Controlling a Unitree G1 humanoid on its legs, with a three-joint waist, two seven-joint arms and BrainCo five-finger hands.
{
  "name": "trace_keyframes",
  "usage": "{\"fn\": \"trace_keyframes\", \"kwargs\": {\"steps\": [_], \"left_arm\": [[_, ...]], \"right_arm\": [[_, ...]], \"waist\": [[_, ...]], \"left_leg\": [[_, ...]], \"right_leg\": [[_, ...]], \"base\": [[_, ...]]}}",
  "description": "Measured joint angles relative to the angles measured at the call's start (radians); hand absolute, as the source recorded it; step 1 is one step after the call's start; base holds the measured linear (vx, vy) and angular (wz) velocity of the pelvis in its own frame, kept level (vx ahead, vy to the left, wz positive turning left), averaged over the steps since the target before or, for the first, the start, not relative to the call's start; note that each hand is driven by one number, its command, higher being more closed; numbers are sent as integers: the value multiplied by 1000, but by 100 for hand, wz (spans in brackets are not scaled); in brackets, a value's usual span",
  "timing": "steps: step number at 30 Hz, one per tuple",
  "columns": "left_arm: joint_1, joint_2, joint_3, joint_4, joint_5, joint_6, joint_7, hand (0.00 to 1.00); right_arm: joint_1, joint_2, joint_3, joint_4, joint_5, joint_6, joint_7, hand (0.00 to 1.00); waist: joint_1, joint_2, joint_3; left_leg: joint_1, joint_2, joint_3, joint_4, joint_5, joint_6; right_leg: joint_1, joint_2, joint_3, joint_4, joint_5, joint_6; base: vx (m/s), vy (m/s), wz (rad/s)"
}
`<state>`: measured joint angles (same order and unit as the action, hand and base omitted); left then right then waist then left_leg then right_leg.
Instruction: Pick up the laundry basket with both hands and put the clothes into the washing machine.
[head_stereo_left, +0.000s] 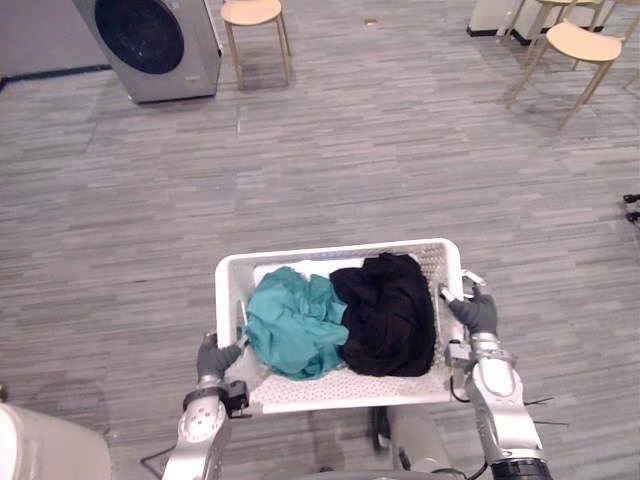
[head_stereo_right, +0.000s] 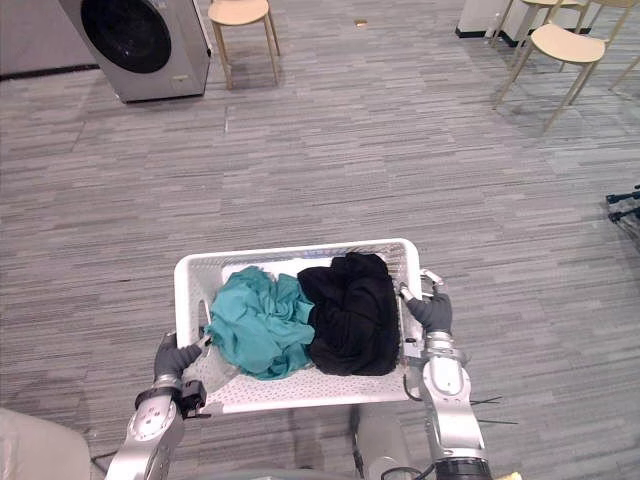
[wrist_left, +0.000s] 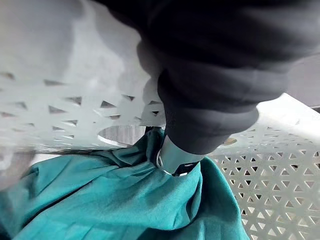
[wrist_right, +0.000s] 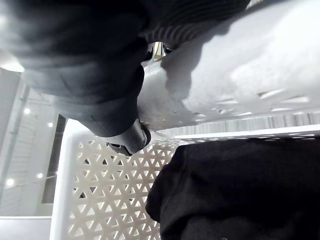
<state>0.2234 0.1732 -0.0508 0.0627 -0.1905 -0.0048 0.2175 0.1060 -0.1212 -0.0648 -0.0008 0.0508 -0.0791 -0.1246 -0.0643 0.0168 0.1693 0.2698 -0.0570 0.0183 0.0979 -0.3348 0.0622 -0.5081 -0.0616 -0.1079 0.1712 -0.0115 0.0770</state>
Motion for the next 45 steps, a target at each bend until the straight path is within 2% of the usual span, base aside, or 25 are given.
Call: {"fn": "trace_keyframes", "kwargs": {"steps": [2, 3, 5, 7, 8, 10, 12, 15, 17, 18, 19, 20, 21, 23, 24, 27, 31, 34, 36, 37, 39, 40, 41, 42, 45], "left_arm": [[-2, -24, -11, 31, 4, 2, 0, 100], [-7, -38, -15, 34, 8, 2, 0, 100], [-28, -54, -18, 46, 9, 1, 0, 100], [-8, -61, -18, 58, 7, 1, 0, 100], [6, -65, -23, 57, 5, 1, 0, 100], [22, -71, -24, 56, 2, 0, 0, 100], [31, -79, -27, 55, -7, 0, -1, 100], [32, -96, -29, 53, -13, -1, -2, 100], [35, -99, -29, 38, -11, 1, -2, 100], [35, -96, -29, 28, -9, 3, -2, 100], [36, -88, -29, 22, -3, 5, -1, 100], [31, -90, -28, 22, 3, 7, 0, 100], [30, -96, -30, 21, 5, 8, 0, 100], [29, -88, -40, 22, 7, 19, 0, 100], [29, -82, -40, 22, 11, 37, 0, 100], [38, -62, -40, 22, 35, 46, 4, 100], [-7, -14, -48, 18, 34, 44, 4, 100], [-11, 17, -72, 22, 35, 44, 3, 100], [-5, 23, -92, 29, 35, 45, 3, 100], [-3, 2, -98, 33, 37, 46, 3, 100], [-2, -14, -97, 35, 45, 45, 3, 100], [0, -15, -96, 35, 45, 45, 3, 100], [19, -20, -89, 34, 44, 45, 3, 100], [32, -24, -85, 33, 43, 45, 3, 100], [49, -25, -85, 33, 40, 42, 2, 100]], "right_arm": [[25, -8, -3, -4, 0, 7, -1, 100], [29, -17, -20, -5, 0, 11, -1, 100], [22, -24, -33, -6, 3, 13, -1, 100], [33, -23, -16, -27, 12, 20, -1, 100], [49, -21, -15, -54, 19, 17, -1, 100], [43, -21, -8, -75, 19, 8, -2, 100], [41, -27, -8, -92, 19, 8, -3, 100], [26, -49, -8, -83, 27, 8, -3, 100], [-7, -65, -8, -29, 30, 7, -6, 100], [-13, -66, -8, -13, 30, 8, -8, 100], [-13, -64, -8, 5, 30, 10, -8, 100], [-15, -62, -12, 23, 30, 11, -8, 100], [-20, -65, -16, 29, 30, 10, -8, 100], [-24, -73, -17, 45, 26, 11, -7, 100], [-26, -60, -18, 64, 24, 11, -7, 100], [12, -34, -16, 69, 17, 10, -7, 100], [51, -11, -18, -8, 18, 4, -7, 100], [88, -6, -23, -31, 18, 0, -7, 100], [112, -9, -27, -31, 18, 3, -8, 100], [126, -19, -40, -30, 18, 15, -8, 100], [131, -26, -45, -47, 19, 19, -8, 100], [148, -31, -44, -100, 19, 21, -8, 100], [162, -37, -23, -146, 20, 23, -8, 100], [161, -35, -11, -156, 20, 23, -9, 100], [143, -13, -8, -165, 18, 21, -25, 100]], "waist": [[-15, 15, -17], [-11, 49, -27], [-8, 89, -21], [11, 104, -3], [27, 105, 4], [57, 84, 19], [73, 77, 21], [82, 71, 23], [99, 94, 12], [110, 93, 12], [129, 78, -6], [123, 45, -26], [117, 42, -27], [107, 33, -25], [104, 24, -19], [90, 29, -11], [47, 11, -15], [14, -42, -18], [-1, -62, -30], [-11, -26, -50], [-6, 30, -60], [-7, 66, -40], [18, 82, -35], [32, 87, -35], [73, 47, -24]], "left_leg": [[91, 25, -32, 22, -27, -44], [79, 60, -45, 96, -26, -46], [-29, 113, -38, 377, 58, -154], [-172, 169, -40, 781, 332, -185], [-286, 237, 1, 1064, 295, -140], [-422, 266, 67, 1197, 217, -48], [-530, 248, 101, 1134, 153, -35], [-659, 149, 120, 722, 112, -43], [-678, 111, 119, 246, 196, -126], [-679, 107, 129, 207, 283, -104], [-663, 73, 151, 224, 371, -24], [-677, 36, 172, 285, 337, 71], [-684, 22, 187, 329, 302, 101], [-628, -12, 195, 357, 217, 121], [-526, -47, 184, 319, 158, 121], [-254, -78, 135, 178, 130, 119], [-80, -46, 41, 42, 102, 83], [24, -54, -28, 3, 66, 21], [99, -60, -91, 18, 14, -11], [106, -22, -131, 76, -10, -24], [6, 26, -149, 323, 7, -53], [-107, 59, -127, 614, 112, -156], [-200, 97, -86, 839, 349, -175], [-245, 129, -61, 949, 365, -175], [-445, 214, 48, 1175, 240, -40]], "right_leg": [[4, 5, -2, 50, 209, -99], [-11, 17, -32, 132, 223, -117], [0, 58, -62, 239, 98, -151], [134, 105, -69, 234, 0, -163], [257, 139, -71, 201, -52, -177], [399, 144, -36, 164, -127, -189], [484, 126, -14, 118, -167, -180], [596, 73, 6, 48, -216, -144], [685, 53, 34, -40, -237, -102], [718, 43, 51, -59, -251, -77], [746, 6, 71, -57, -271, -43], [733, -47, 82, 3, -283, -14], [707, -67, 90, 87, -283, 21], [591, -98, 136, 416, -225, 134], [503, -122, 162, 701, -154, 147], [366, -112, 107, 988, -225, -12], [118, -11, 17, 698, -277, -23], [91, 21, 39, 116, -62, -7], [86, 14, 57, 91, 86, -66], [78, 32, 39, 171, 140, -103], [103, 62, -8, 207, 61, -121], [166, 98, -28, 209, 5, -135], [228, 135, -16, 199, -37, -157], [271, 154, -14, 187, -56, -167], [482, 177, 39, 105, -139, -193]], "base": [[786, -162, 31], [790, -195, 17], [752, -220, 3], [822, -227, -15], [726, -172, -19], [658, -106, -23], [646, -17, -17], [534, 94, -6], [723, 187, -30], [861, 294, -51], [756, 269, -24], [944, 325, 1], [803, 267, 25], [765, 271, 6], [709, 239, -3], [649, 188, 3], [542, 45, 49], [591, -72, 70], [638, -148, 80], [790, -215, 61], [792, -239, 43], [668, -187, 7], [671, -162, -17], [668, -116, -42], [647, -95, -41]]}}
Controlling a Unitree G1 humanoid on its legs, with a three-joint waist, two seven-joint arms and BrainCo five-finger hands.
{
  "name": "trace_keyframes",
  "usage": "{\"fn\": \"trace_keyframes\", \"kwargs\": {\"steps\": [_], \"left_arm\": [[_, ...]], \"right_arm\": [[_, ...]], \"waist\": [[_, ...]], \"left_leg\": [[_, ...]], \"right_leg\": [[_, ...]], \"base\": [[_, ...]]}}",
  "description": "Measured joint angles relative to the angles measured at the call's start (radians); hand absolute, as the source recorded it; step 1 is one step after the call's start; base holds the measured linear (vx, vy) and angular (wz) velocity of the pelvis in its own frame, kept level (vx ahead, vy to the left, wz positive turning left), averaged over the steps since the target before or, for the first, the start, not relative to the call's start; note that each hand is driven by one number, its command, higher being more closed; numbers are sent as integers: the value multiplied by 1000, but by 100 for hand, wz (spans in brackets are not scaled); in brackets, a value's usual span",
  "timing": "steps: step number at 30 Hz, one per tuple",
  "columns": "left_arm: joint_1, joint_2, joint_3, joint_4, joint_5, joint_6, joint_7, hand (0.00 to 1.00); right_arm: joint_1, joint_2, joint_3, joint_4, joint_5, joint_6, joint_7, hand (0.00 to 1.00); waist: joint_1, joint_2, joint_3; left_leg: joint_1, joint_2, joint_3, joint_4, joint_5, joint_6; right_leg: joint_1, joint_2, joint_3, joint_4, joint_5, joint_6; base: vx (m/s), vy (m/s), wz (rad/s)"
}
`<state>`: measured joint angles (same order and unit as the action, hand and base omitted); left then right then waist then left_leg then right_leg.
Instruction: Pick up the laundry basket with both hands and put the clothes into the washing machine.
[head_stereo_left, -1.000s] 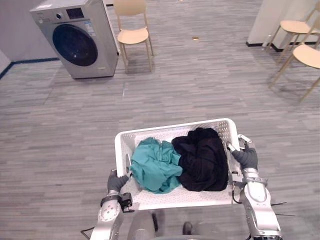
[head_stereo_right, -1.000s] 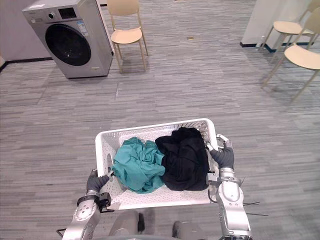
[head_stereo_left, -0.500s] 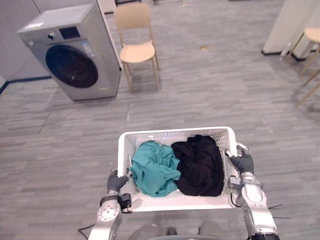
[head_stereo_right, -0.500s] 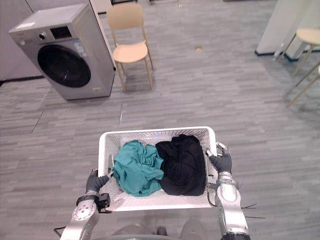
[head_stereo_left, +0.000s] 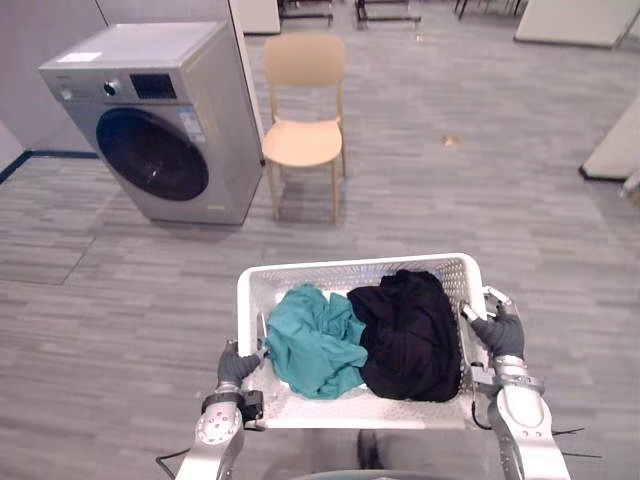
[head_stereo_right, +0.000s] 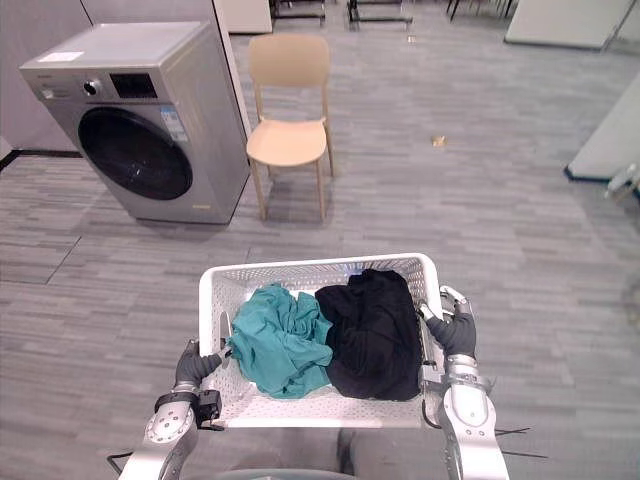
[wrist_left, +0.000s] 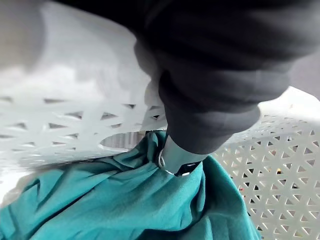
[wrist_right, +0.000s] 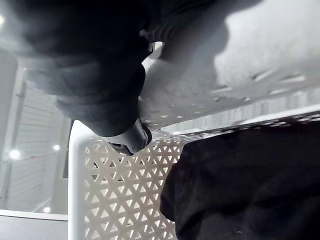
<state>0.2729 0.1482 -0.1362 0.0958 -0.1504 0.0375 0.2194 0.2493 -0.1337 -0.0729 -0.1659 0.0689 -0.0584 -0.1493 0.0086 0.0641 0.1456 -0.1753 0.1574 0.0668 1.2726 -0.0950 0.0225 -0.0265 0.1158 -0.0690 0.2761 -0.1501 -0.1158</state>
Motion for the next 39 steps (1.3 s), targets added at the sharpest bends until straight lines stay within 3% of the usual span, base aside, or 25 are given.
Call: {"fn": "trace_keyframes", "kwargs": {"steps": [4, 6, 7, 8, 9, 10, 11, 12, 13, 14, 15, 16, 18, 21, 23, 24, 26, 27, 28, 29, 30, 31, 32, 35, 39], "left_arm": [[-3, -10, 0, -4, -9, -4, 0, 100], [-1, -23, 0, -5, -6, -4, 0, 100], [0, -28, 0, -9, -3, -4, 0, 100], [1, -26, 0, -9, 0, 2, 0, 100], [1, -28, 0, -9, 2, 3, 0, 100], [5, -31, -6, -9, 6, 6, 0, 100], [10, -23, -10, -9, 7, 8, 0, 100], [11, -23, -10, -9, 7, 9, 0, 100], [9, -17, -10, -8, 7, 22, 0, 100], [11, -10, -10, -6, 11, 34, 0, 100], [14, -8, -10, -6, 16, 37, 0, 100], [17, -2, -10, -6, 29, 38, 1, 100], [12, 11, -10, -7, 35, 37, 1, 100], [-11, 24, -13, -8, 33, 37, 0, 100], [-19, 44, -24, -8, 34, 37, 0, 100], [-20, 52, -29, -7, 34, 37, 0, 100], [-17, 60, -44, -2, 35, 38, 0, 100], [-18, 44, -46, 1, 35, 38, 0, 100], [-19, 38, -46, 1, 35, 37, 0, 100], [-20, 26, -45, 1, 35, 37, 0, 100], [-19, 19, -44, 1, 35, 37, 0, 100], [-2, 10, -36, 1, 33, 37, 0, 100], [-1, 17, -35, 1, 32, 33, 0, 100], [0, 16, -28, 1, 25, 22, 0, 100], [-16, 12, -22, 2, 25, 16, 0, 100]], "right_arm": [[-52, -29, 0, 40, 1, -3, 0, 100], [-67, -44, -3, 81, 1, -5, -3, 100], [-70, -48, -7, 93, 1, -7, -3, 100], [-90, -44, -8, 143, 1, -7, -4, 100], [-93, -45, -10, 151, 1, -7, -4, 100], [-93, -50, -11, 177, 1, -7, -4, 100], [-95, -50, -10, 205, 1, -7, -3, 100], [-96, -49, -10, 210, 1, -7, -3, 100], [-99, -41, -11, 228, -1, -6, -3, 100], [-91, -20, -11, 234, -1, -3, -4, 100], [-86, -9, -11, 234, -1, -3, -4, 100], [-82, -7, -11, 234, -1, -4, -4, 100], [-82, 2, -7, 229, -1, -7, -4, 100], [-49, 9, -8, 162, -1, -12, -4, 100], [-27, 6, -9, 138, -1, -11, -4, 100], [-27, 8, -9, 138, -1, -11, -4, 100], [-15, 6, -10, 142, -1, -7, -5, 100], [-11, -4, -16, 143, -1, -1, -7, 100], [-10, -5, -19, 138, 0, -1, -7, 100], [-1, -19, -26, 99, 1, 2, -7, 100], [4, -24, -24, 72, 0, 5, -7, 100], [2, -30, -7, 38, -1, 9, -7, 100], [-3, -26, -5, 37, 0, 9, -7, 100], [-34, -24, -4, 49, -1, 9, -7, 100], [-85, -32, -8, 129, 1, -2, -7, 100]], "waist": [[18, -21, 2], [25, -14, -3], [28, 2, -10], [30, -20, -18], [27, -18, -21], [19, -15, -42], [21, -27, -50], [25, -30, -49], [28, -44, -39], [26, -54, -33], [26, -54, -32], [21, -42, -27], [4, -34, -26], [2, -58, -21], [-21, -85, -29], [-27, -94, -26], [-50, -120, -35], [-53, -92, -39], [-54, -68, -42], [-55, -19, -34], [-49, 0, -26], [-21, 21, -24], [-11, 22, -22], [23, -9, -14], [27, -28, -3]], "left_leg": [[-186, -57, 54, -365, -137, -3], [-189, -107, 43, -823, -73, -86], [-177, -108, 59, -913, 9, -75], [-171, -151, 98, -859, 41, 2], [-176, -157, 101, -841, 34, 14], [-195, -164, 114, -777, 11, 75], [-168, -187, 142, -748, -33, 64], [-156, -194, 146, -749, -43, 66], [-87, -224, 154, -769, -67, 75], [5, -258, 150, -805, -86, 71], [47, -268, 149, -825, -92, 66], [149, -275, 134, -893, -111, 72], [249, -274, 107, -970, -129, 87], [347, -271, 66, -1035, -158, 56], [423, -271, 11, -1099, -171, 33], [438, -278, -4, -1106, -176, 24], [516, -285, -61, -1110, -207, -25], [527, -259, -105, -1066, -216, -41], [491, -232, -122, -971, -216, -41], [373, -187, -103, -687, -186, -86], [320, -168, -86, -560, -129, -111], [225, -110, -41, -334, -32, -108], [168, -48, 2, -205, -52, -83], [74, 0, 60, -223, -146, -11], [-35, -33, 29, -516, -186, -39]], "right_leg": [[142, -65, 60, -82, -46, 38], [224, -112, 82, -158, -73, 66], [250, -119, 101, -187, -85, 80], [291, -168, 125, -184, -118, 113], [290, -175, 126, -176, -120, 116], [274, -200, 131, -115, -128, 129], [205, -225, 158, 95, -146, 209], [182, -230, 167, 160, -143, 238], [94, -242, 223, 433, -91, 379], [11, -258, 237, 687, -60, 370], [-26, -265, 226, 779, -67, 334], [-105, -266, 173, 892, -101, 244], [-195, -256, 95, 875, -136, 194], [-357, -212, -3, 624, -143, 191], [-363, -153, -9, 136, 13, 183], [-362, -150, -8, 63, 59, 172], [-340, -150, -4, 3, 244, 89], [-345, -145, -26, 71, 263, 73], [-329, -136, -51, 86, 225, 62], [-283, -102, -84, 78, 174, 53], [-255, -83, -86, 67, 160, 44], [-194, -47, -69, 32, 133, 31], [-122, -23, -65, -11, 119, 19], [27, -26, 3, -105, 104, 16], [85, -97, 48, -134, 86, 47]], "base": [[597, 81, -36], [658, 216, -36], [649, 271, -30], [528, 230, -20], [669, 312, 2], [672, 301, 10], [672, 301, 3], [627, 287, -14], [447, 213, -8], [650, 300, -6], [604, 256, -4], [549, 221, 2], [421, 140, 14], [439, 59, 27], [506, -1, 60], [652, -69, 68], [573, -98, 65], [471, -111, 56], [808, -196, 62], [548, -124, 38], [663, -124, 1], [549, -62, -34], [553, -62, -40], [500, -39, -47], [347, 118, -49]]}}
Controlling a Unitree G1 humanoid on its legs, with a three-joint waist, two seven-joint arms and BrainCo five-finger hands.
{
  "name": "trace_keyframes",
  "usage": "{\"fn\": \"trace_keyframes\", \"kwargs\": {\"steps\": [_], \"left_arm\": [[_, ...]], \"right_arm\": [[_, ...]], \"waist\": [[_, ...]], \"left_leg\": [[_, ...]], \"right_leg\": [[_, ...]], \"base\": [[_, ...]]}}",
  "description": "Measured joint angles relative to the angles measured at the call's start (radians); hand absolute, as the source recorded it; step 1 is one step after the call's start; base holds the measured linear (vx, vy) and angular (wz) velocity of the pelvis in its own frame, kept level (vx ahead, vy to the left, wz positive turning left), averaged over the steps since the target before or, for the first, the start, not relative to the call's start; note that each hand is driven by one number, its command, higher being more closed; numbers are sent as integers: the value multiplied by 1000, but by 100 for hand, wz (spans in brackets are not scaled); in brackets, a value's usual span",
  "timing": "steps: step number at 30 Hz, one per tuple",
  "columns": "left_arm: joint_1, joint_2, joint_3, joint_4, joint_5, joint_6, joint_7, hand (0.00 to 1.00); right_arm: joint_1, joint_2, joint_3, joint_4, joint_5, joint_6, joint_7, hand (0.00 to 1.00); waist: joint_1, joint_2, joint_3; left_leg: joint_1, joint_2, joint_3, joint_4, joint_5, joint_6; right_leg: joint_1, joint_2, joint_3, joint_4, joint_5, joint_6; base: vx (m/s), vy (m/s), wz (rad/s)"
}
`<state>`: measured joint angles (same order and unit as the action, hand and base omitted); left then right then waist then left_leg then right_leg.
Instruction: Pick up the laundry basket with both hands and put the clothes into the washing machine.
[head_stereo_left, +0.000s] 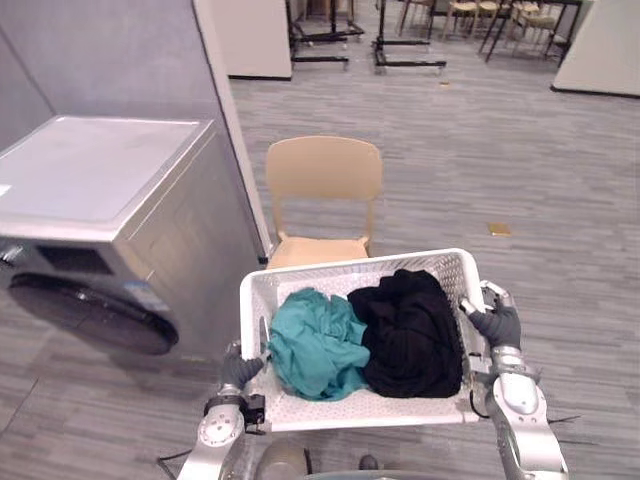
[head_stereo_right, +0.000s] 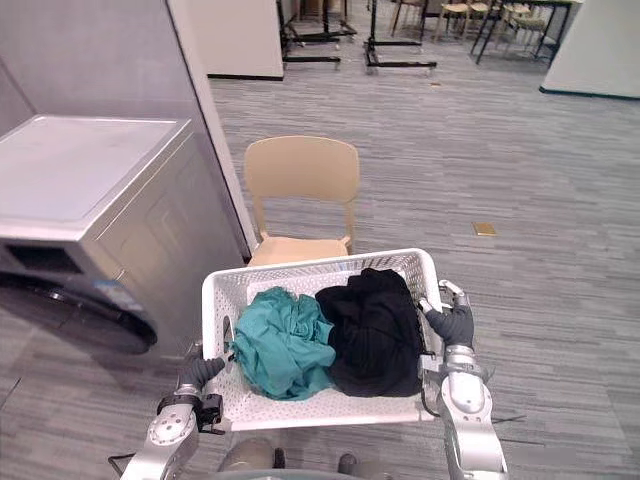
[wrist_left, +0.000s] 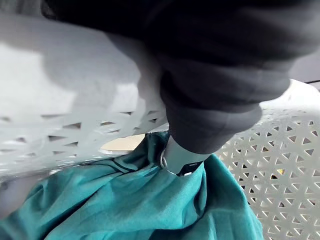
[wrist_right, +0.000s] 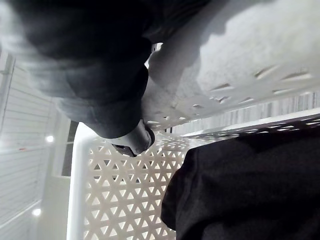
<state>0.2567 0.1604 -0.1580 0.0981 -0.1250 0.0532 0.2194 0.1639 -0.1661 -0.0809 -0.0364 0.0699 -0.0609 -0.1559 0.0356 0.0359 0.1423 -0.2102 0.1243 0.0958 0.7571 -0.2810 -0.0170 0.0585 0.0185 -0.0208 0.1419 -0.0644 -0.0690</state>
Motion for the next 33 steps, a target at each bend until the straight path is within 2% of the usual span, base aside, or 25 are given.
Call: {"fn": "trace_keyframes", "kwargs": {"steps": [1, 2, 3, 4, 5, 7, 8, 12, 15, 17, 19, 20, 22, 24, 25, 30, 31, 33], "left_arm": [[0, -3, 0, 8, 1, 0, 0, 100], [1, -12, -1, 29, 2, 0, -2, 100], [3, -23, -2, 33, 2, 1, -2, 100], [-3, -30, -2, 47, 8, 1, -2, 100], [-7, -21, -2, 54, 20, 1, -2, 100], [-3, -3, -3, 60, 26, 2, -3, 100], [1, 2, -5, 60, 32, 2, -3, 100], [-4, 15, -5, 60, 56, 2, -3, 100], [-25, 33, -6, 66, 58, 2, 2, 100], [-106, 42, -6, 113, 57, 1, 14, 100], [-226, 43, -1, 153, 56, 1, 51, 100], [-306, 45, 12, 174, 52, 1, 74, 100], [-382, 46, 20, 187, 44, 1, 101, 100], [-481, 48, 45, 193, 32, 1, 130, 100], [-554, 52, 52, 215, 22, 0, 156, 100], [-843, 103, 84, 321, 10, -11, 184, 100], [-911, 109, 92, 349, 10, -18, 193, 0], [-1000, 118, 112, 389, 9, -29, 201, 0]], "right_arm": [[0, -2, -1, 21, 0, -1, 0, 100], [6, -4, -1, 28, -1, -1, 0, 100], [10, -13, -2, 27, -1, -1, 0, 100], [12, -14, -8, 54, -1, -2, 0, 100], [25, 20, -22, 71, -1, 2, 0, 100], [37, 41, -21, 71, -3, 1, 0, 100], [40, 42, -18, 72, -6, 1, 1, 100], [37, 42, -17, 119, -16, -2, 0, 100], [15, 40, -4, 184, -24, -3, -20, 100], [-60, 36, 4, 241, -22, -5, -42, 100], [-171, 31, 4, 280, -21, -6, -84, 100], [-254, 28, 4, 292, -19, -6, -112, 100], [-326, 26, 3, 292, -11, -7, -147, 100], [-423, 20, 2, 292, 0, -6, -179, 100], [-473, 13, 1, 292, 11, -6, -204, 100], [-674, 8, -29, 303, 67, -9, -255, 100], [-731, 8, -43, 318, 78, -16, -263, 100], [-812, 3, -50, 334, 88, -29, -288, 100]], "waist": [[-7, 4, 2], [-23, 22, 8], [-27, 55, 1], [-27, 70, 2], [-23, 38, -1], [-23, 9, -2], [-21, 6, -3], [-22, 4, -2], [-22, -3, 5], [-24, 6, 28], [-24, 10, 90], [-20, 11, 126], [-19, 10, 160], [-6, 7, 206], [12, 6, 227], [23, 6, 244], [22, 7, 245], [17, 5, 255]], "left_leg": [[-5, -14, -22, -138, 18, -28], [12, -13, -55, -308, 135, -57], [18, 0, -73, -370, 241, -63], [35, 1, -74, -389, 217, -41], [73, -39, -61, -444, 215, -35], [103, -85, -43, -508, 230, -10], [115, -108, -34, -538, 236, 0], [114, -134, -15, -568, 245, 14], [67, -132, -16, -564, 252, 23], [-9, -125, -15, -552, 263, 27], [-104, -110, -16, -542, 289, 30], [-185, -96, -15, -530, 302, 31], [-258, -86, -10, -514, 312, 32], [-331, -80, 5, -486, 315, 33], [-356, -79, 15, -475, 315, 34], [-461, -65, 36, -477, 326, 19], [-489, -56, 44, -478, 342, 25], [-520, -52, 38, -477, 357, 39]], "right_leg": [[18, -19, 4, -2, -12, 20], [45, -19, 10, 0, -41, 64], [54, -6, 17, 0, -55, 76], [63, -4, 35, 12, -83, 96], [60, -45, 54, 23, -97, 115], [61, -94, 67, 16, -114, 135], [61, -115, 80, 7, -115, 137], [55, -143, 86, -9, -112, 142], [0, -140, 81, -4, -109, 147], [-75, -125, 80, 23, -101, 149], [-181, -108, 79, 61, -91, 155], [-276, -98, 81, 101, -85, 155], [-364, -94, 85, 144, -85, 156], [-457, -92, 96, 204, -89, 162], [-497, -95, 110, 231, -93, 168], [-616, -101, 96, 267, -92, 173], [-643, -99, 86, 272, -91, 174], [-667, -95, 76, 271, -89, 172]], "base": [[280, 197, -21], [274, 214, -18], [270, 255, -13], [230, 272, -14], [214, 261, -11], [184, 213, 0], [136, 152, -1], [88, 99, -2], [9, 11, 0], [-77, 1, 8], [-174, 8, 6], [-183, -3, 1], [-162, 7, -7], [-119, 25, -20], [-63, 22, -18], [-72, 0, 4], [-26, -32, 16], [4, -21, 12]]}}
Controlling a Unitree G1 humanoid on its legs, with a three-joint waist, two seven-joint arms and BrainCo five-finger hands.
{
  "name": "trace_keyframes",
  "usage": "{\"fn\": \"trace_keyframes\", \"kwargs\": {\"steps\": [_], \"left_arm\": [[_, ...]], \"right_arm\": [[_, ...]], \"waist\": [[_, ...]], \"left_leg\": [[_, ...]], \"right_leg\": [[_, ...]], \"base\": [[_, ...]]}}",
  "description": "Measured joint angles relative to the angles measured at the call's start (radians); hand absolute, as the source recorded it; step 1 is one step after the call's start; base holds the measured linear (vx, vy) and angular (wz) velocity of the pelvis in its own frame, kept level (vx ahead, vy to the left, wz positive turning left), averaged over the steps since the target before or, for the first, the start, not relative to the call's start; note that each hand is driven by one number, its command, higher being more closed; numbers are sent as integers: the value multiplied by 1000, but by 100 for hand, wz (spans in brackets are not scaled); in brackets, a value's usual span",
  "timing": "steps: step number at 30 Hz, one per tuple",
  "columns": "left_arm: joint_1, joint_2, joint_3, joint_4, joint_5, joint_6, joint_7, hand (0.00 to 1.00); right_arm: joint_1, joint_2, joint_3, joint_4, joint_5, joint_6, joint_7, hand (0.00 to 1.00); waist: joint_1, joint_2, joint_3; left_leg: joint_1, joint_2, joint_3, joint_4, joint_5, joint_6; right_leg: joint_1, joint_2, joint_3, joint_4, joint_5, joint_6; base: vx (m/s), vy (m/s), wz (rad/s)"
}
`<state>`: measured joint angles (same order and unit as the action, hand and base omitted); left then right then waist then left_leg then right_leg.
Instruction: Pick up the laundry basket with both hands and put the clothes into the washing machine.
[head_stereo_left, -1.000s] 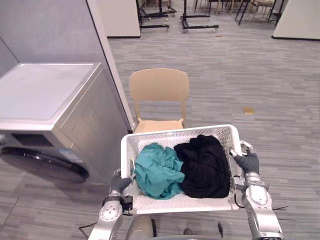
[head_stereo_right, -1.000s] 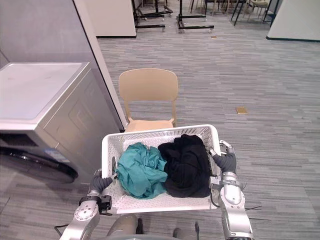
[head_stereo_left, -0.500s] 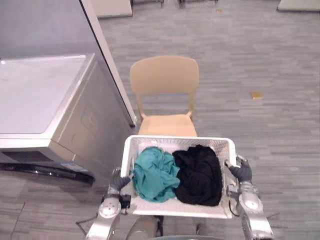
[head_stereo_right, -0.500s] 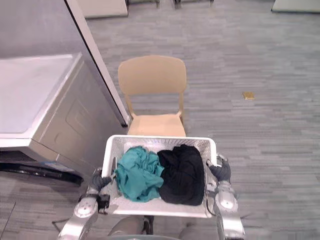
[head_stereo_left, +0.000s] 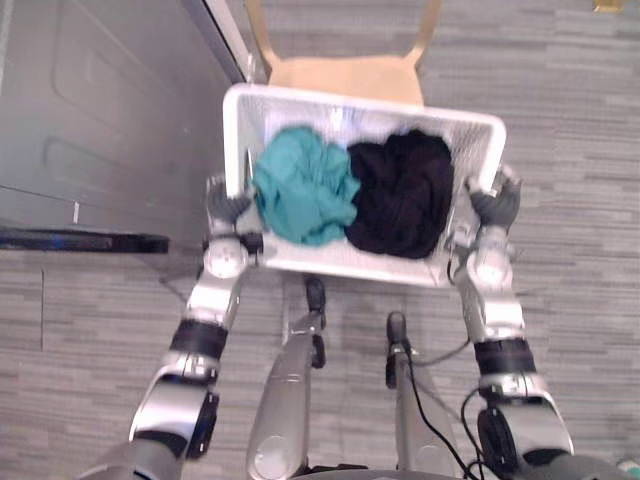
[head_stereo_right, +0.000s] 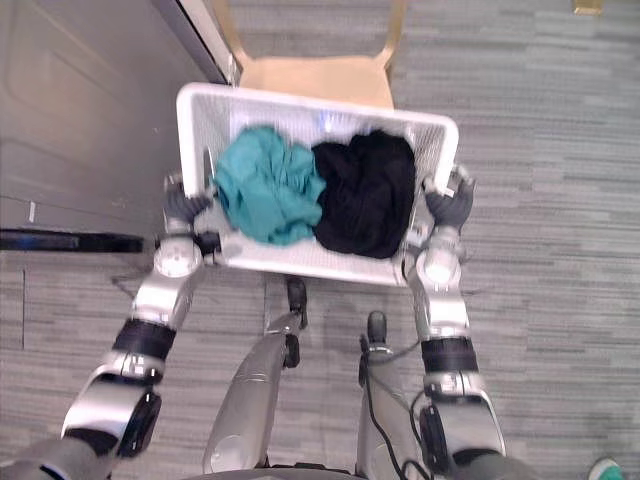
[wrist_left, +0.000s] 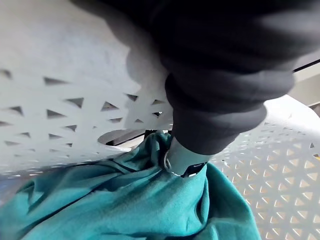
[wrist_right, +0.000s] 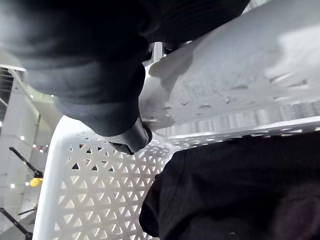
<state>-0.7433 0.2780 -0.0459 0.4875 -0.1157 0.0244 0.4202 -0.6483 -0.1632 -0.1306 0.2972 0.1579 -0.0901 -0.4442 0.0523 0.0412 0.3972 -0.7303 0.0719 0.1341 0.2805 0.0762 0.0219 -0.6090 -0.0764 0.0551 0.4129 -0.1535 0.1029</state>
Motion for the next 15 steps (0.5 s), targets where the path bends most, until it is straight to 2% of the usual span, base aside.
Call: {"fn": "trace_keyframes", "kwargs": {"steps": [1, 6, 8, 9, 11, 15], "left_arm": [[-33, 0, 20, 6, -3, -10, 4, 0], [-221, -24, 111, 106, -49, -73, 52, 0], [-273, -23, 143, 136, -51, -79, 51, 0], [-308, -23, 147, 148, -47, -101, 45, 0], [-346, -24, 156, 155, -41, -106, 37, 0], [-405, -19, 184, 193, -20, -125, 27, 0]], "right_arm": [[-34, 0, 0, 1, 7, -6, -10, 0], [-152, 11, -23, 122, 48, -11, -15, 0], [-177, 22, -34, 140, 68, -3, -14, 0], [-203, 30, -48, 161, 69, -1, -10, 0], [-245, 35, -50, 176, 84, 1, -1, 0], [-318, 38, -49, 218, 119, 1, 17, 0]], "waist": [[-1, -3, 8], [11, -6, 15], [12, -13, 30], [12, -14, 31], [12, -14, 31], [15, -14, 31]], "left_leg": [[-13, 2, 0, 1, 6, 4], [-78, 19, 0, 2, 23, 2], [-81, 26, -5, 1, 27, -4], [-85, 31, -9, -3, 28, -6], [-90, 34, -13, -10, 43, -26], [-86, 50, -23, -59, 71, -39]], "right_leg": [[-12, 1, -1, 0, 0, 0], [-59, 15, -19, -19, 10, -14], [-59, 23, -25, -20, 14, -19], [-59, 28, -29, -26, 15, -20], [-59, 33, -31, -34, 18, -25], [-59, 52, -52, -62, 37, -38]], "base": [[26, -13, 4], [57, -17, 5], [71, -37, 5], [60, -33, 6], [50, -34, 6], [18, -40, 4]]}}
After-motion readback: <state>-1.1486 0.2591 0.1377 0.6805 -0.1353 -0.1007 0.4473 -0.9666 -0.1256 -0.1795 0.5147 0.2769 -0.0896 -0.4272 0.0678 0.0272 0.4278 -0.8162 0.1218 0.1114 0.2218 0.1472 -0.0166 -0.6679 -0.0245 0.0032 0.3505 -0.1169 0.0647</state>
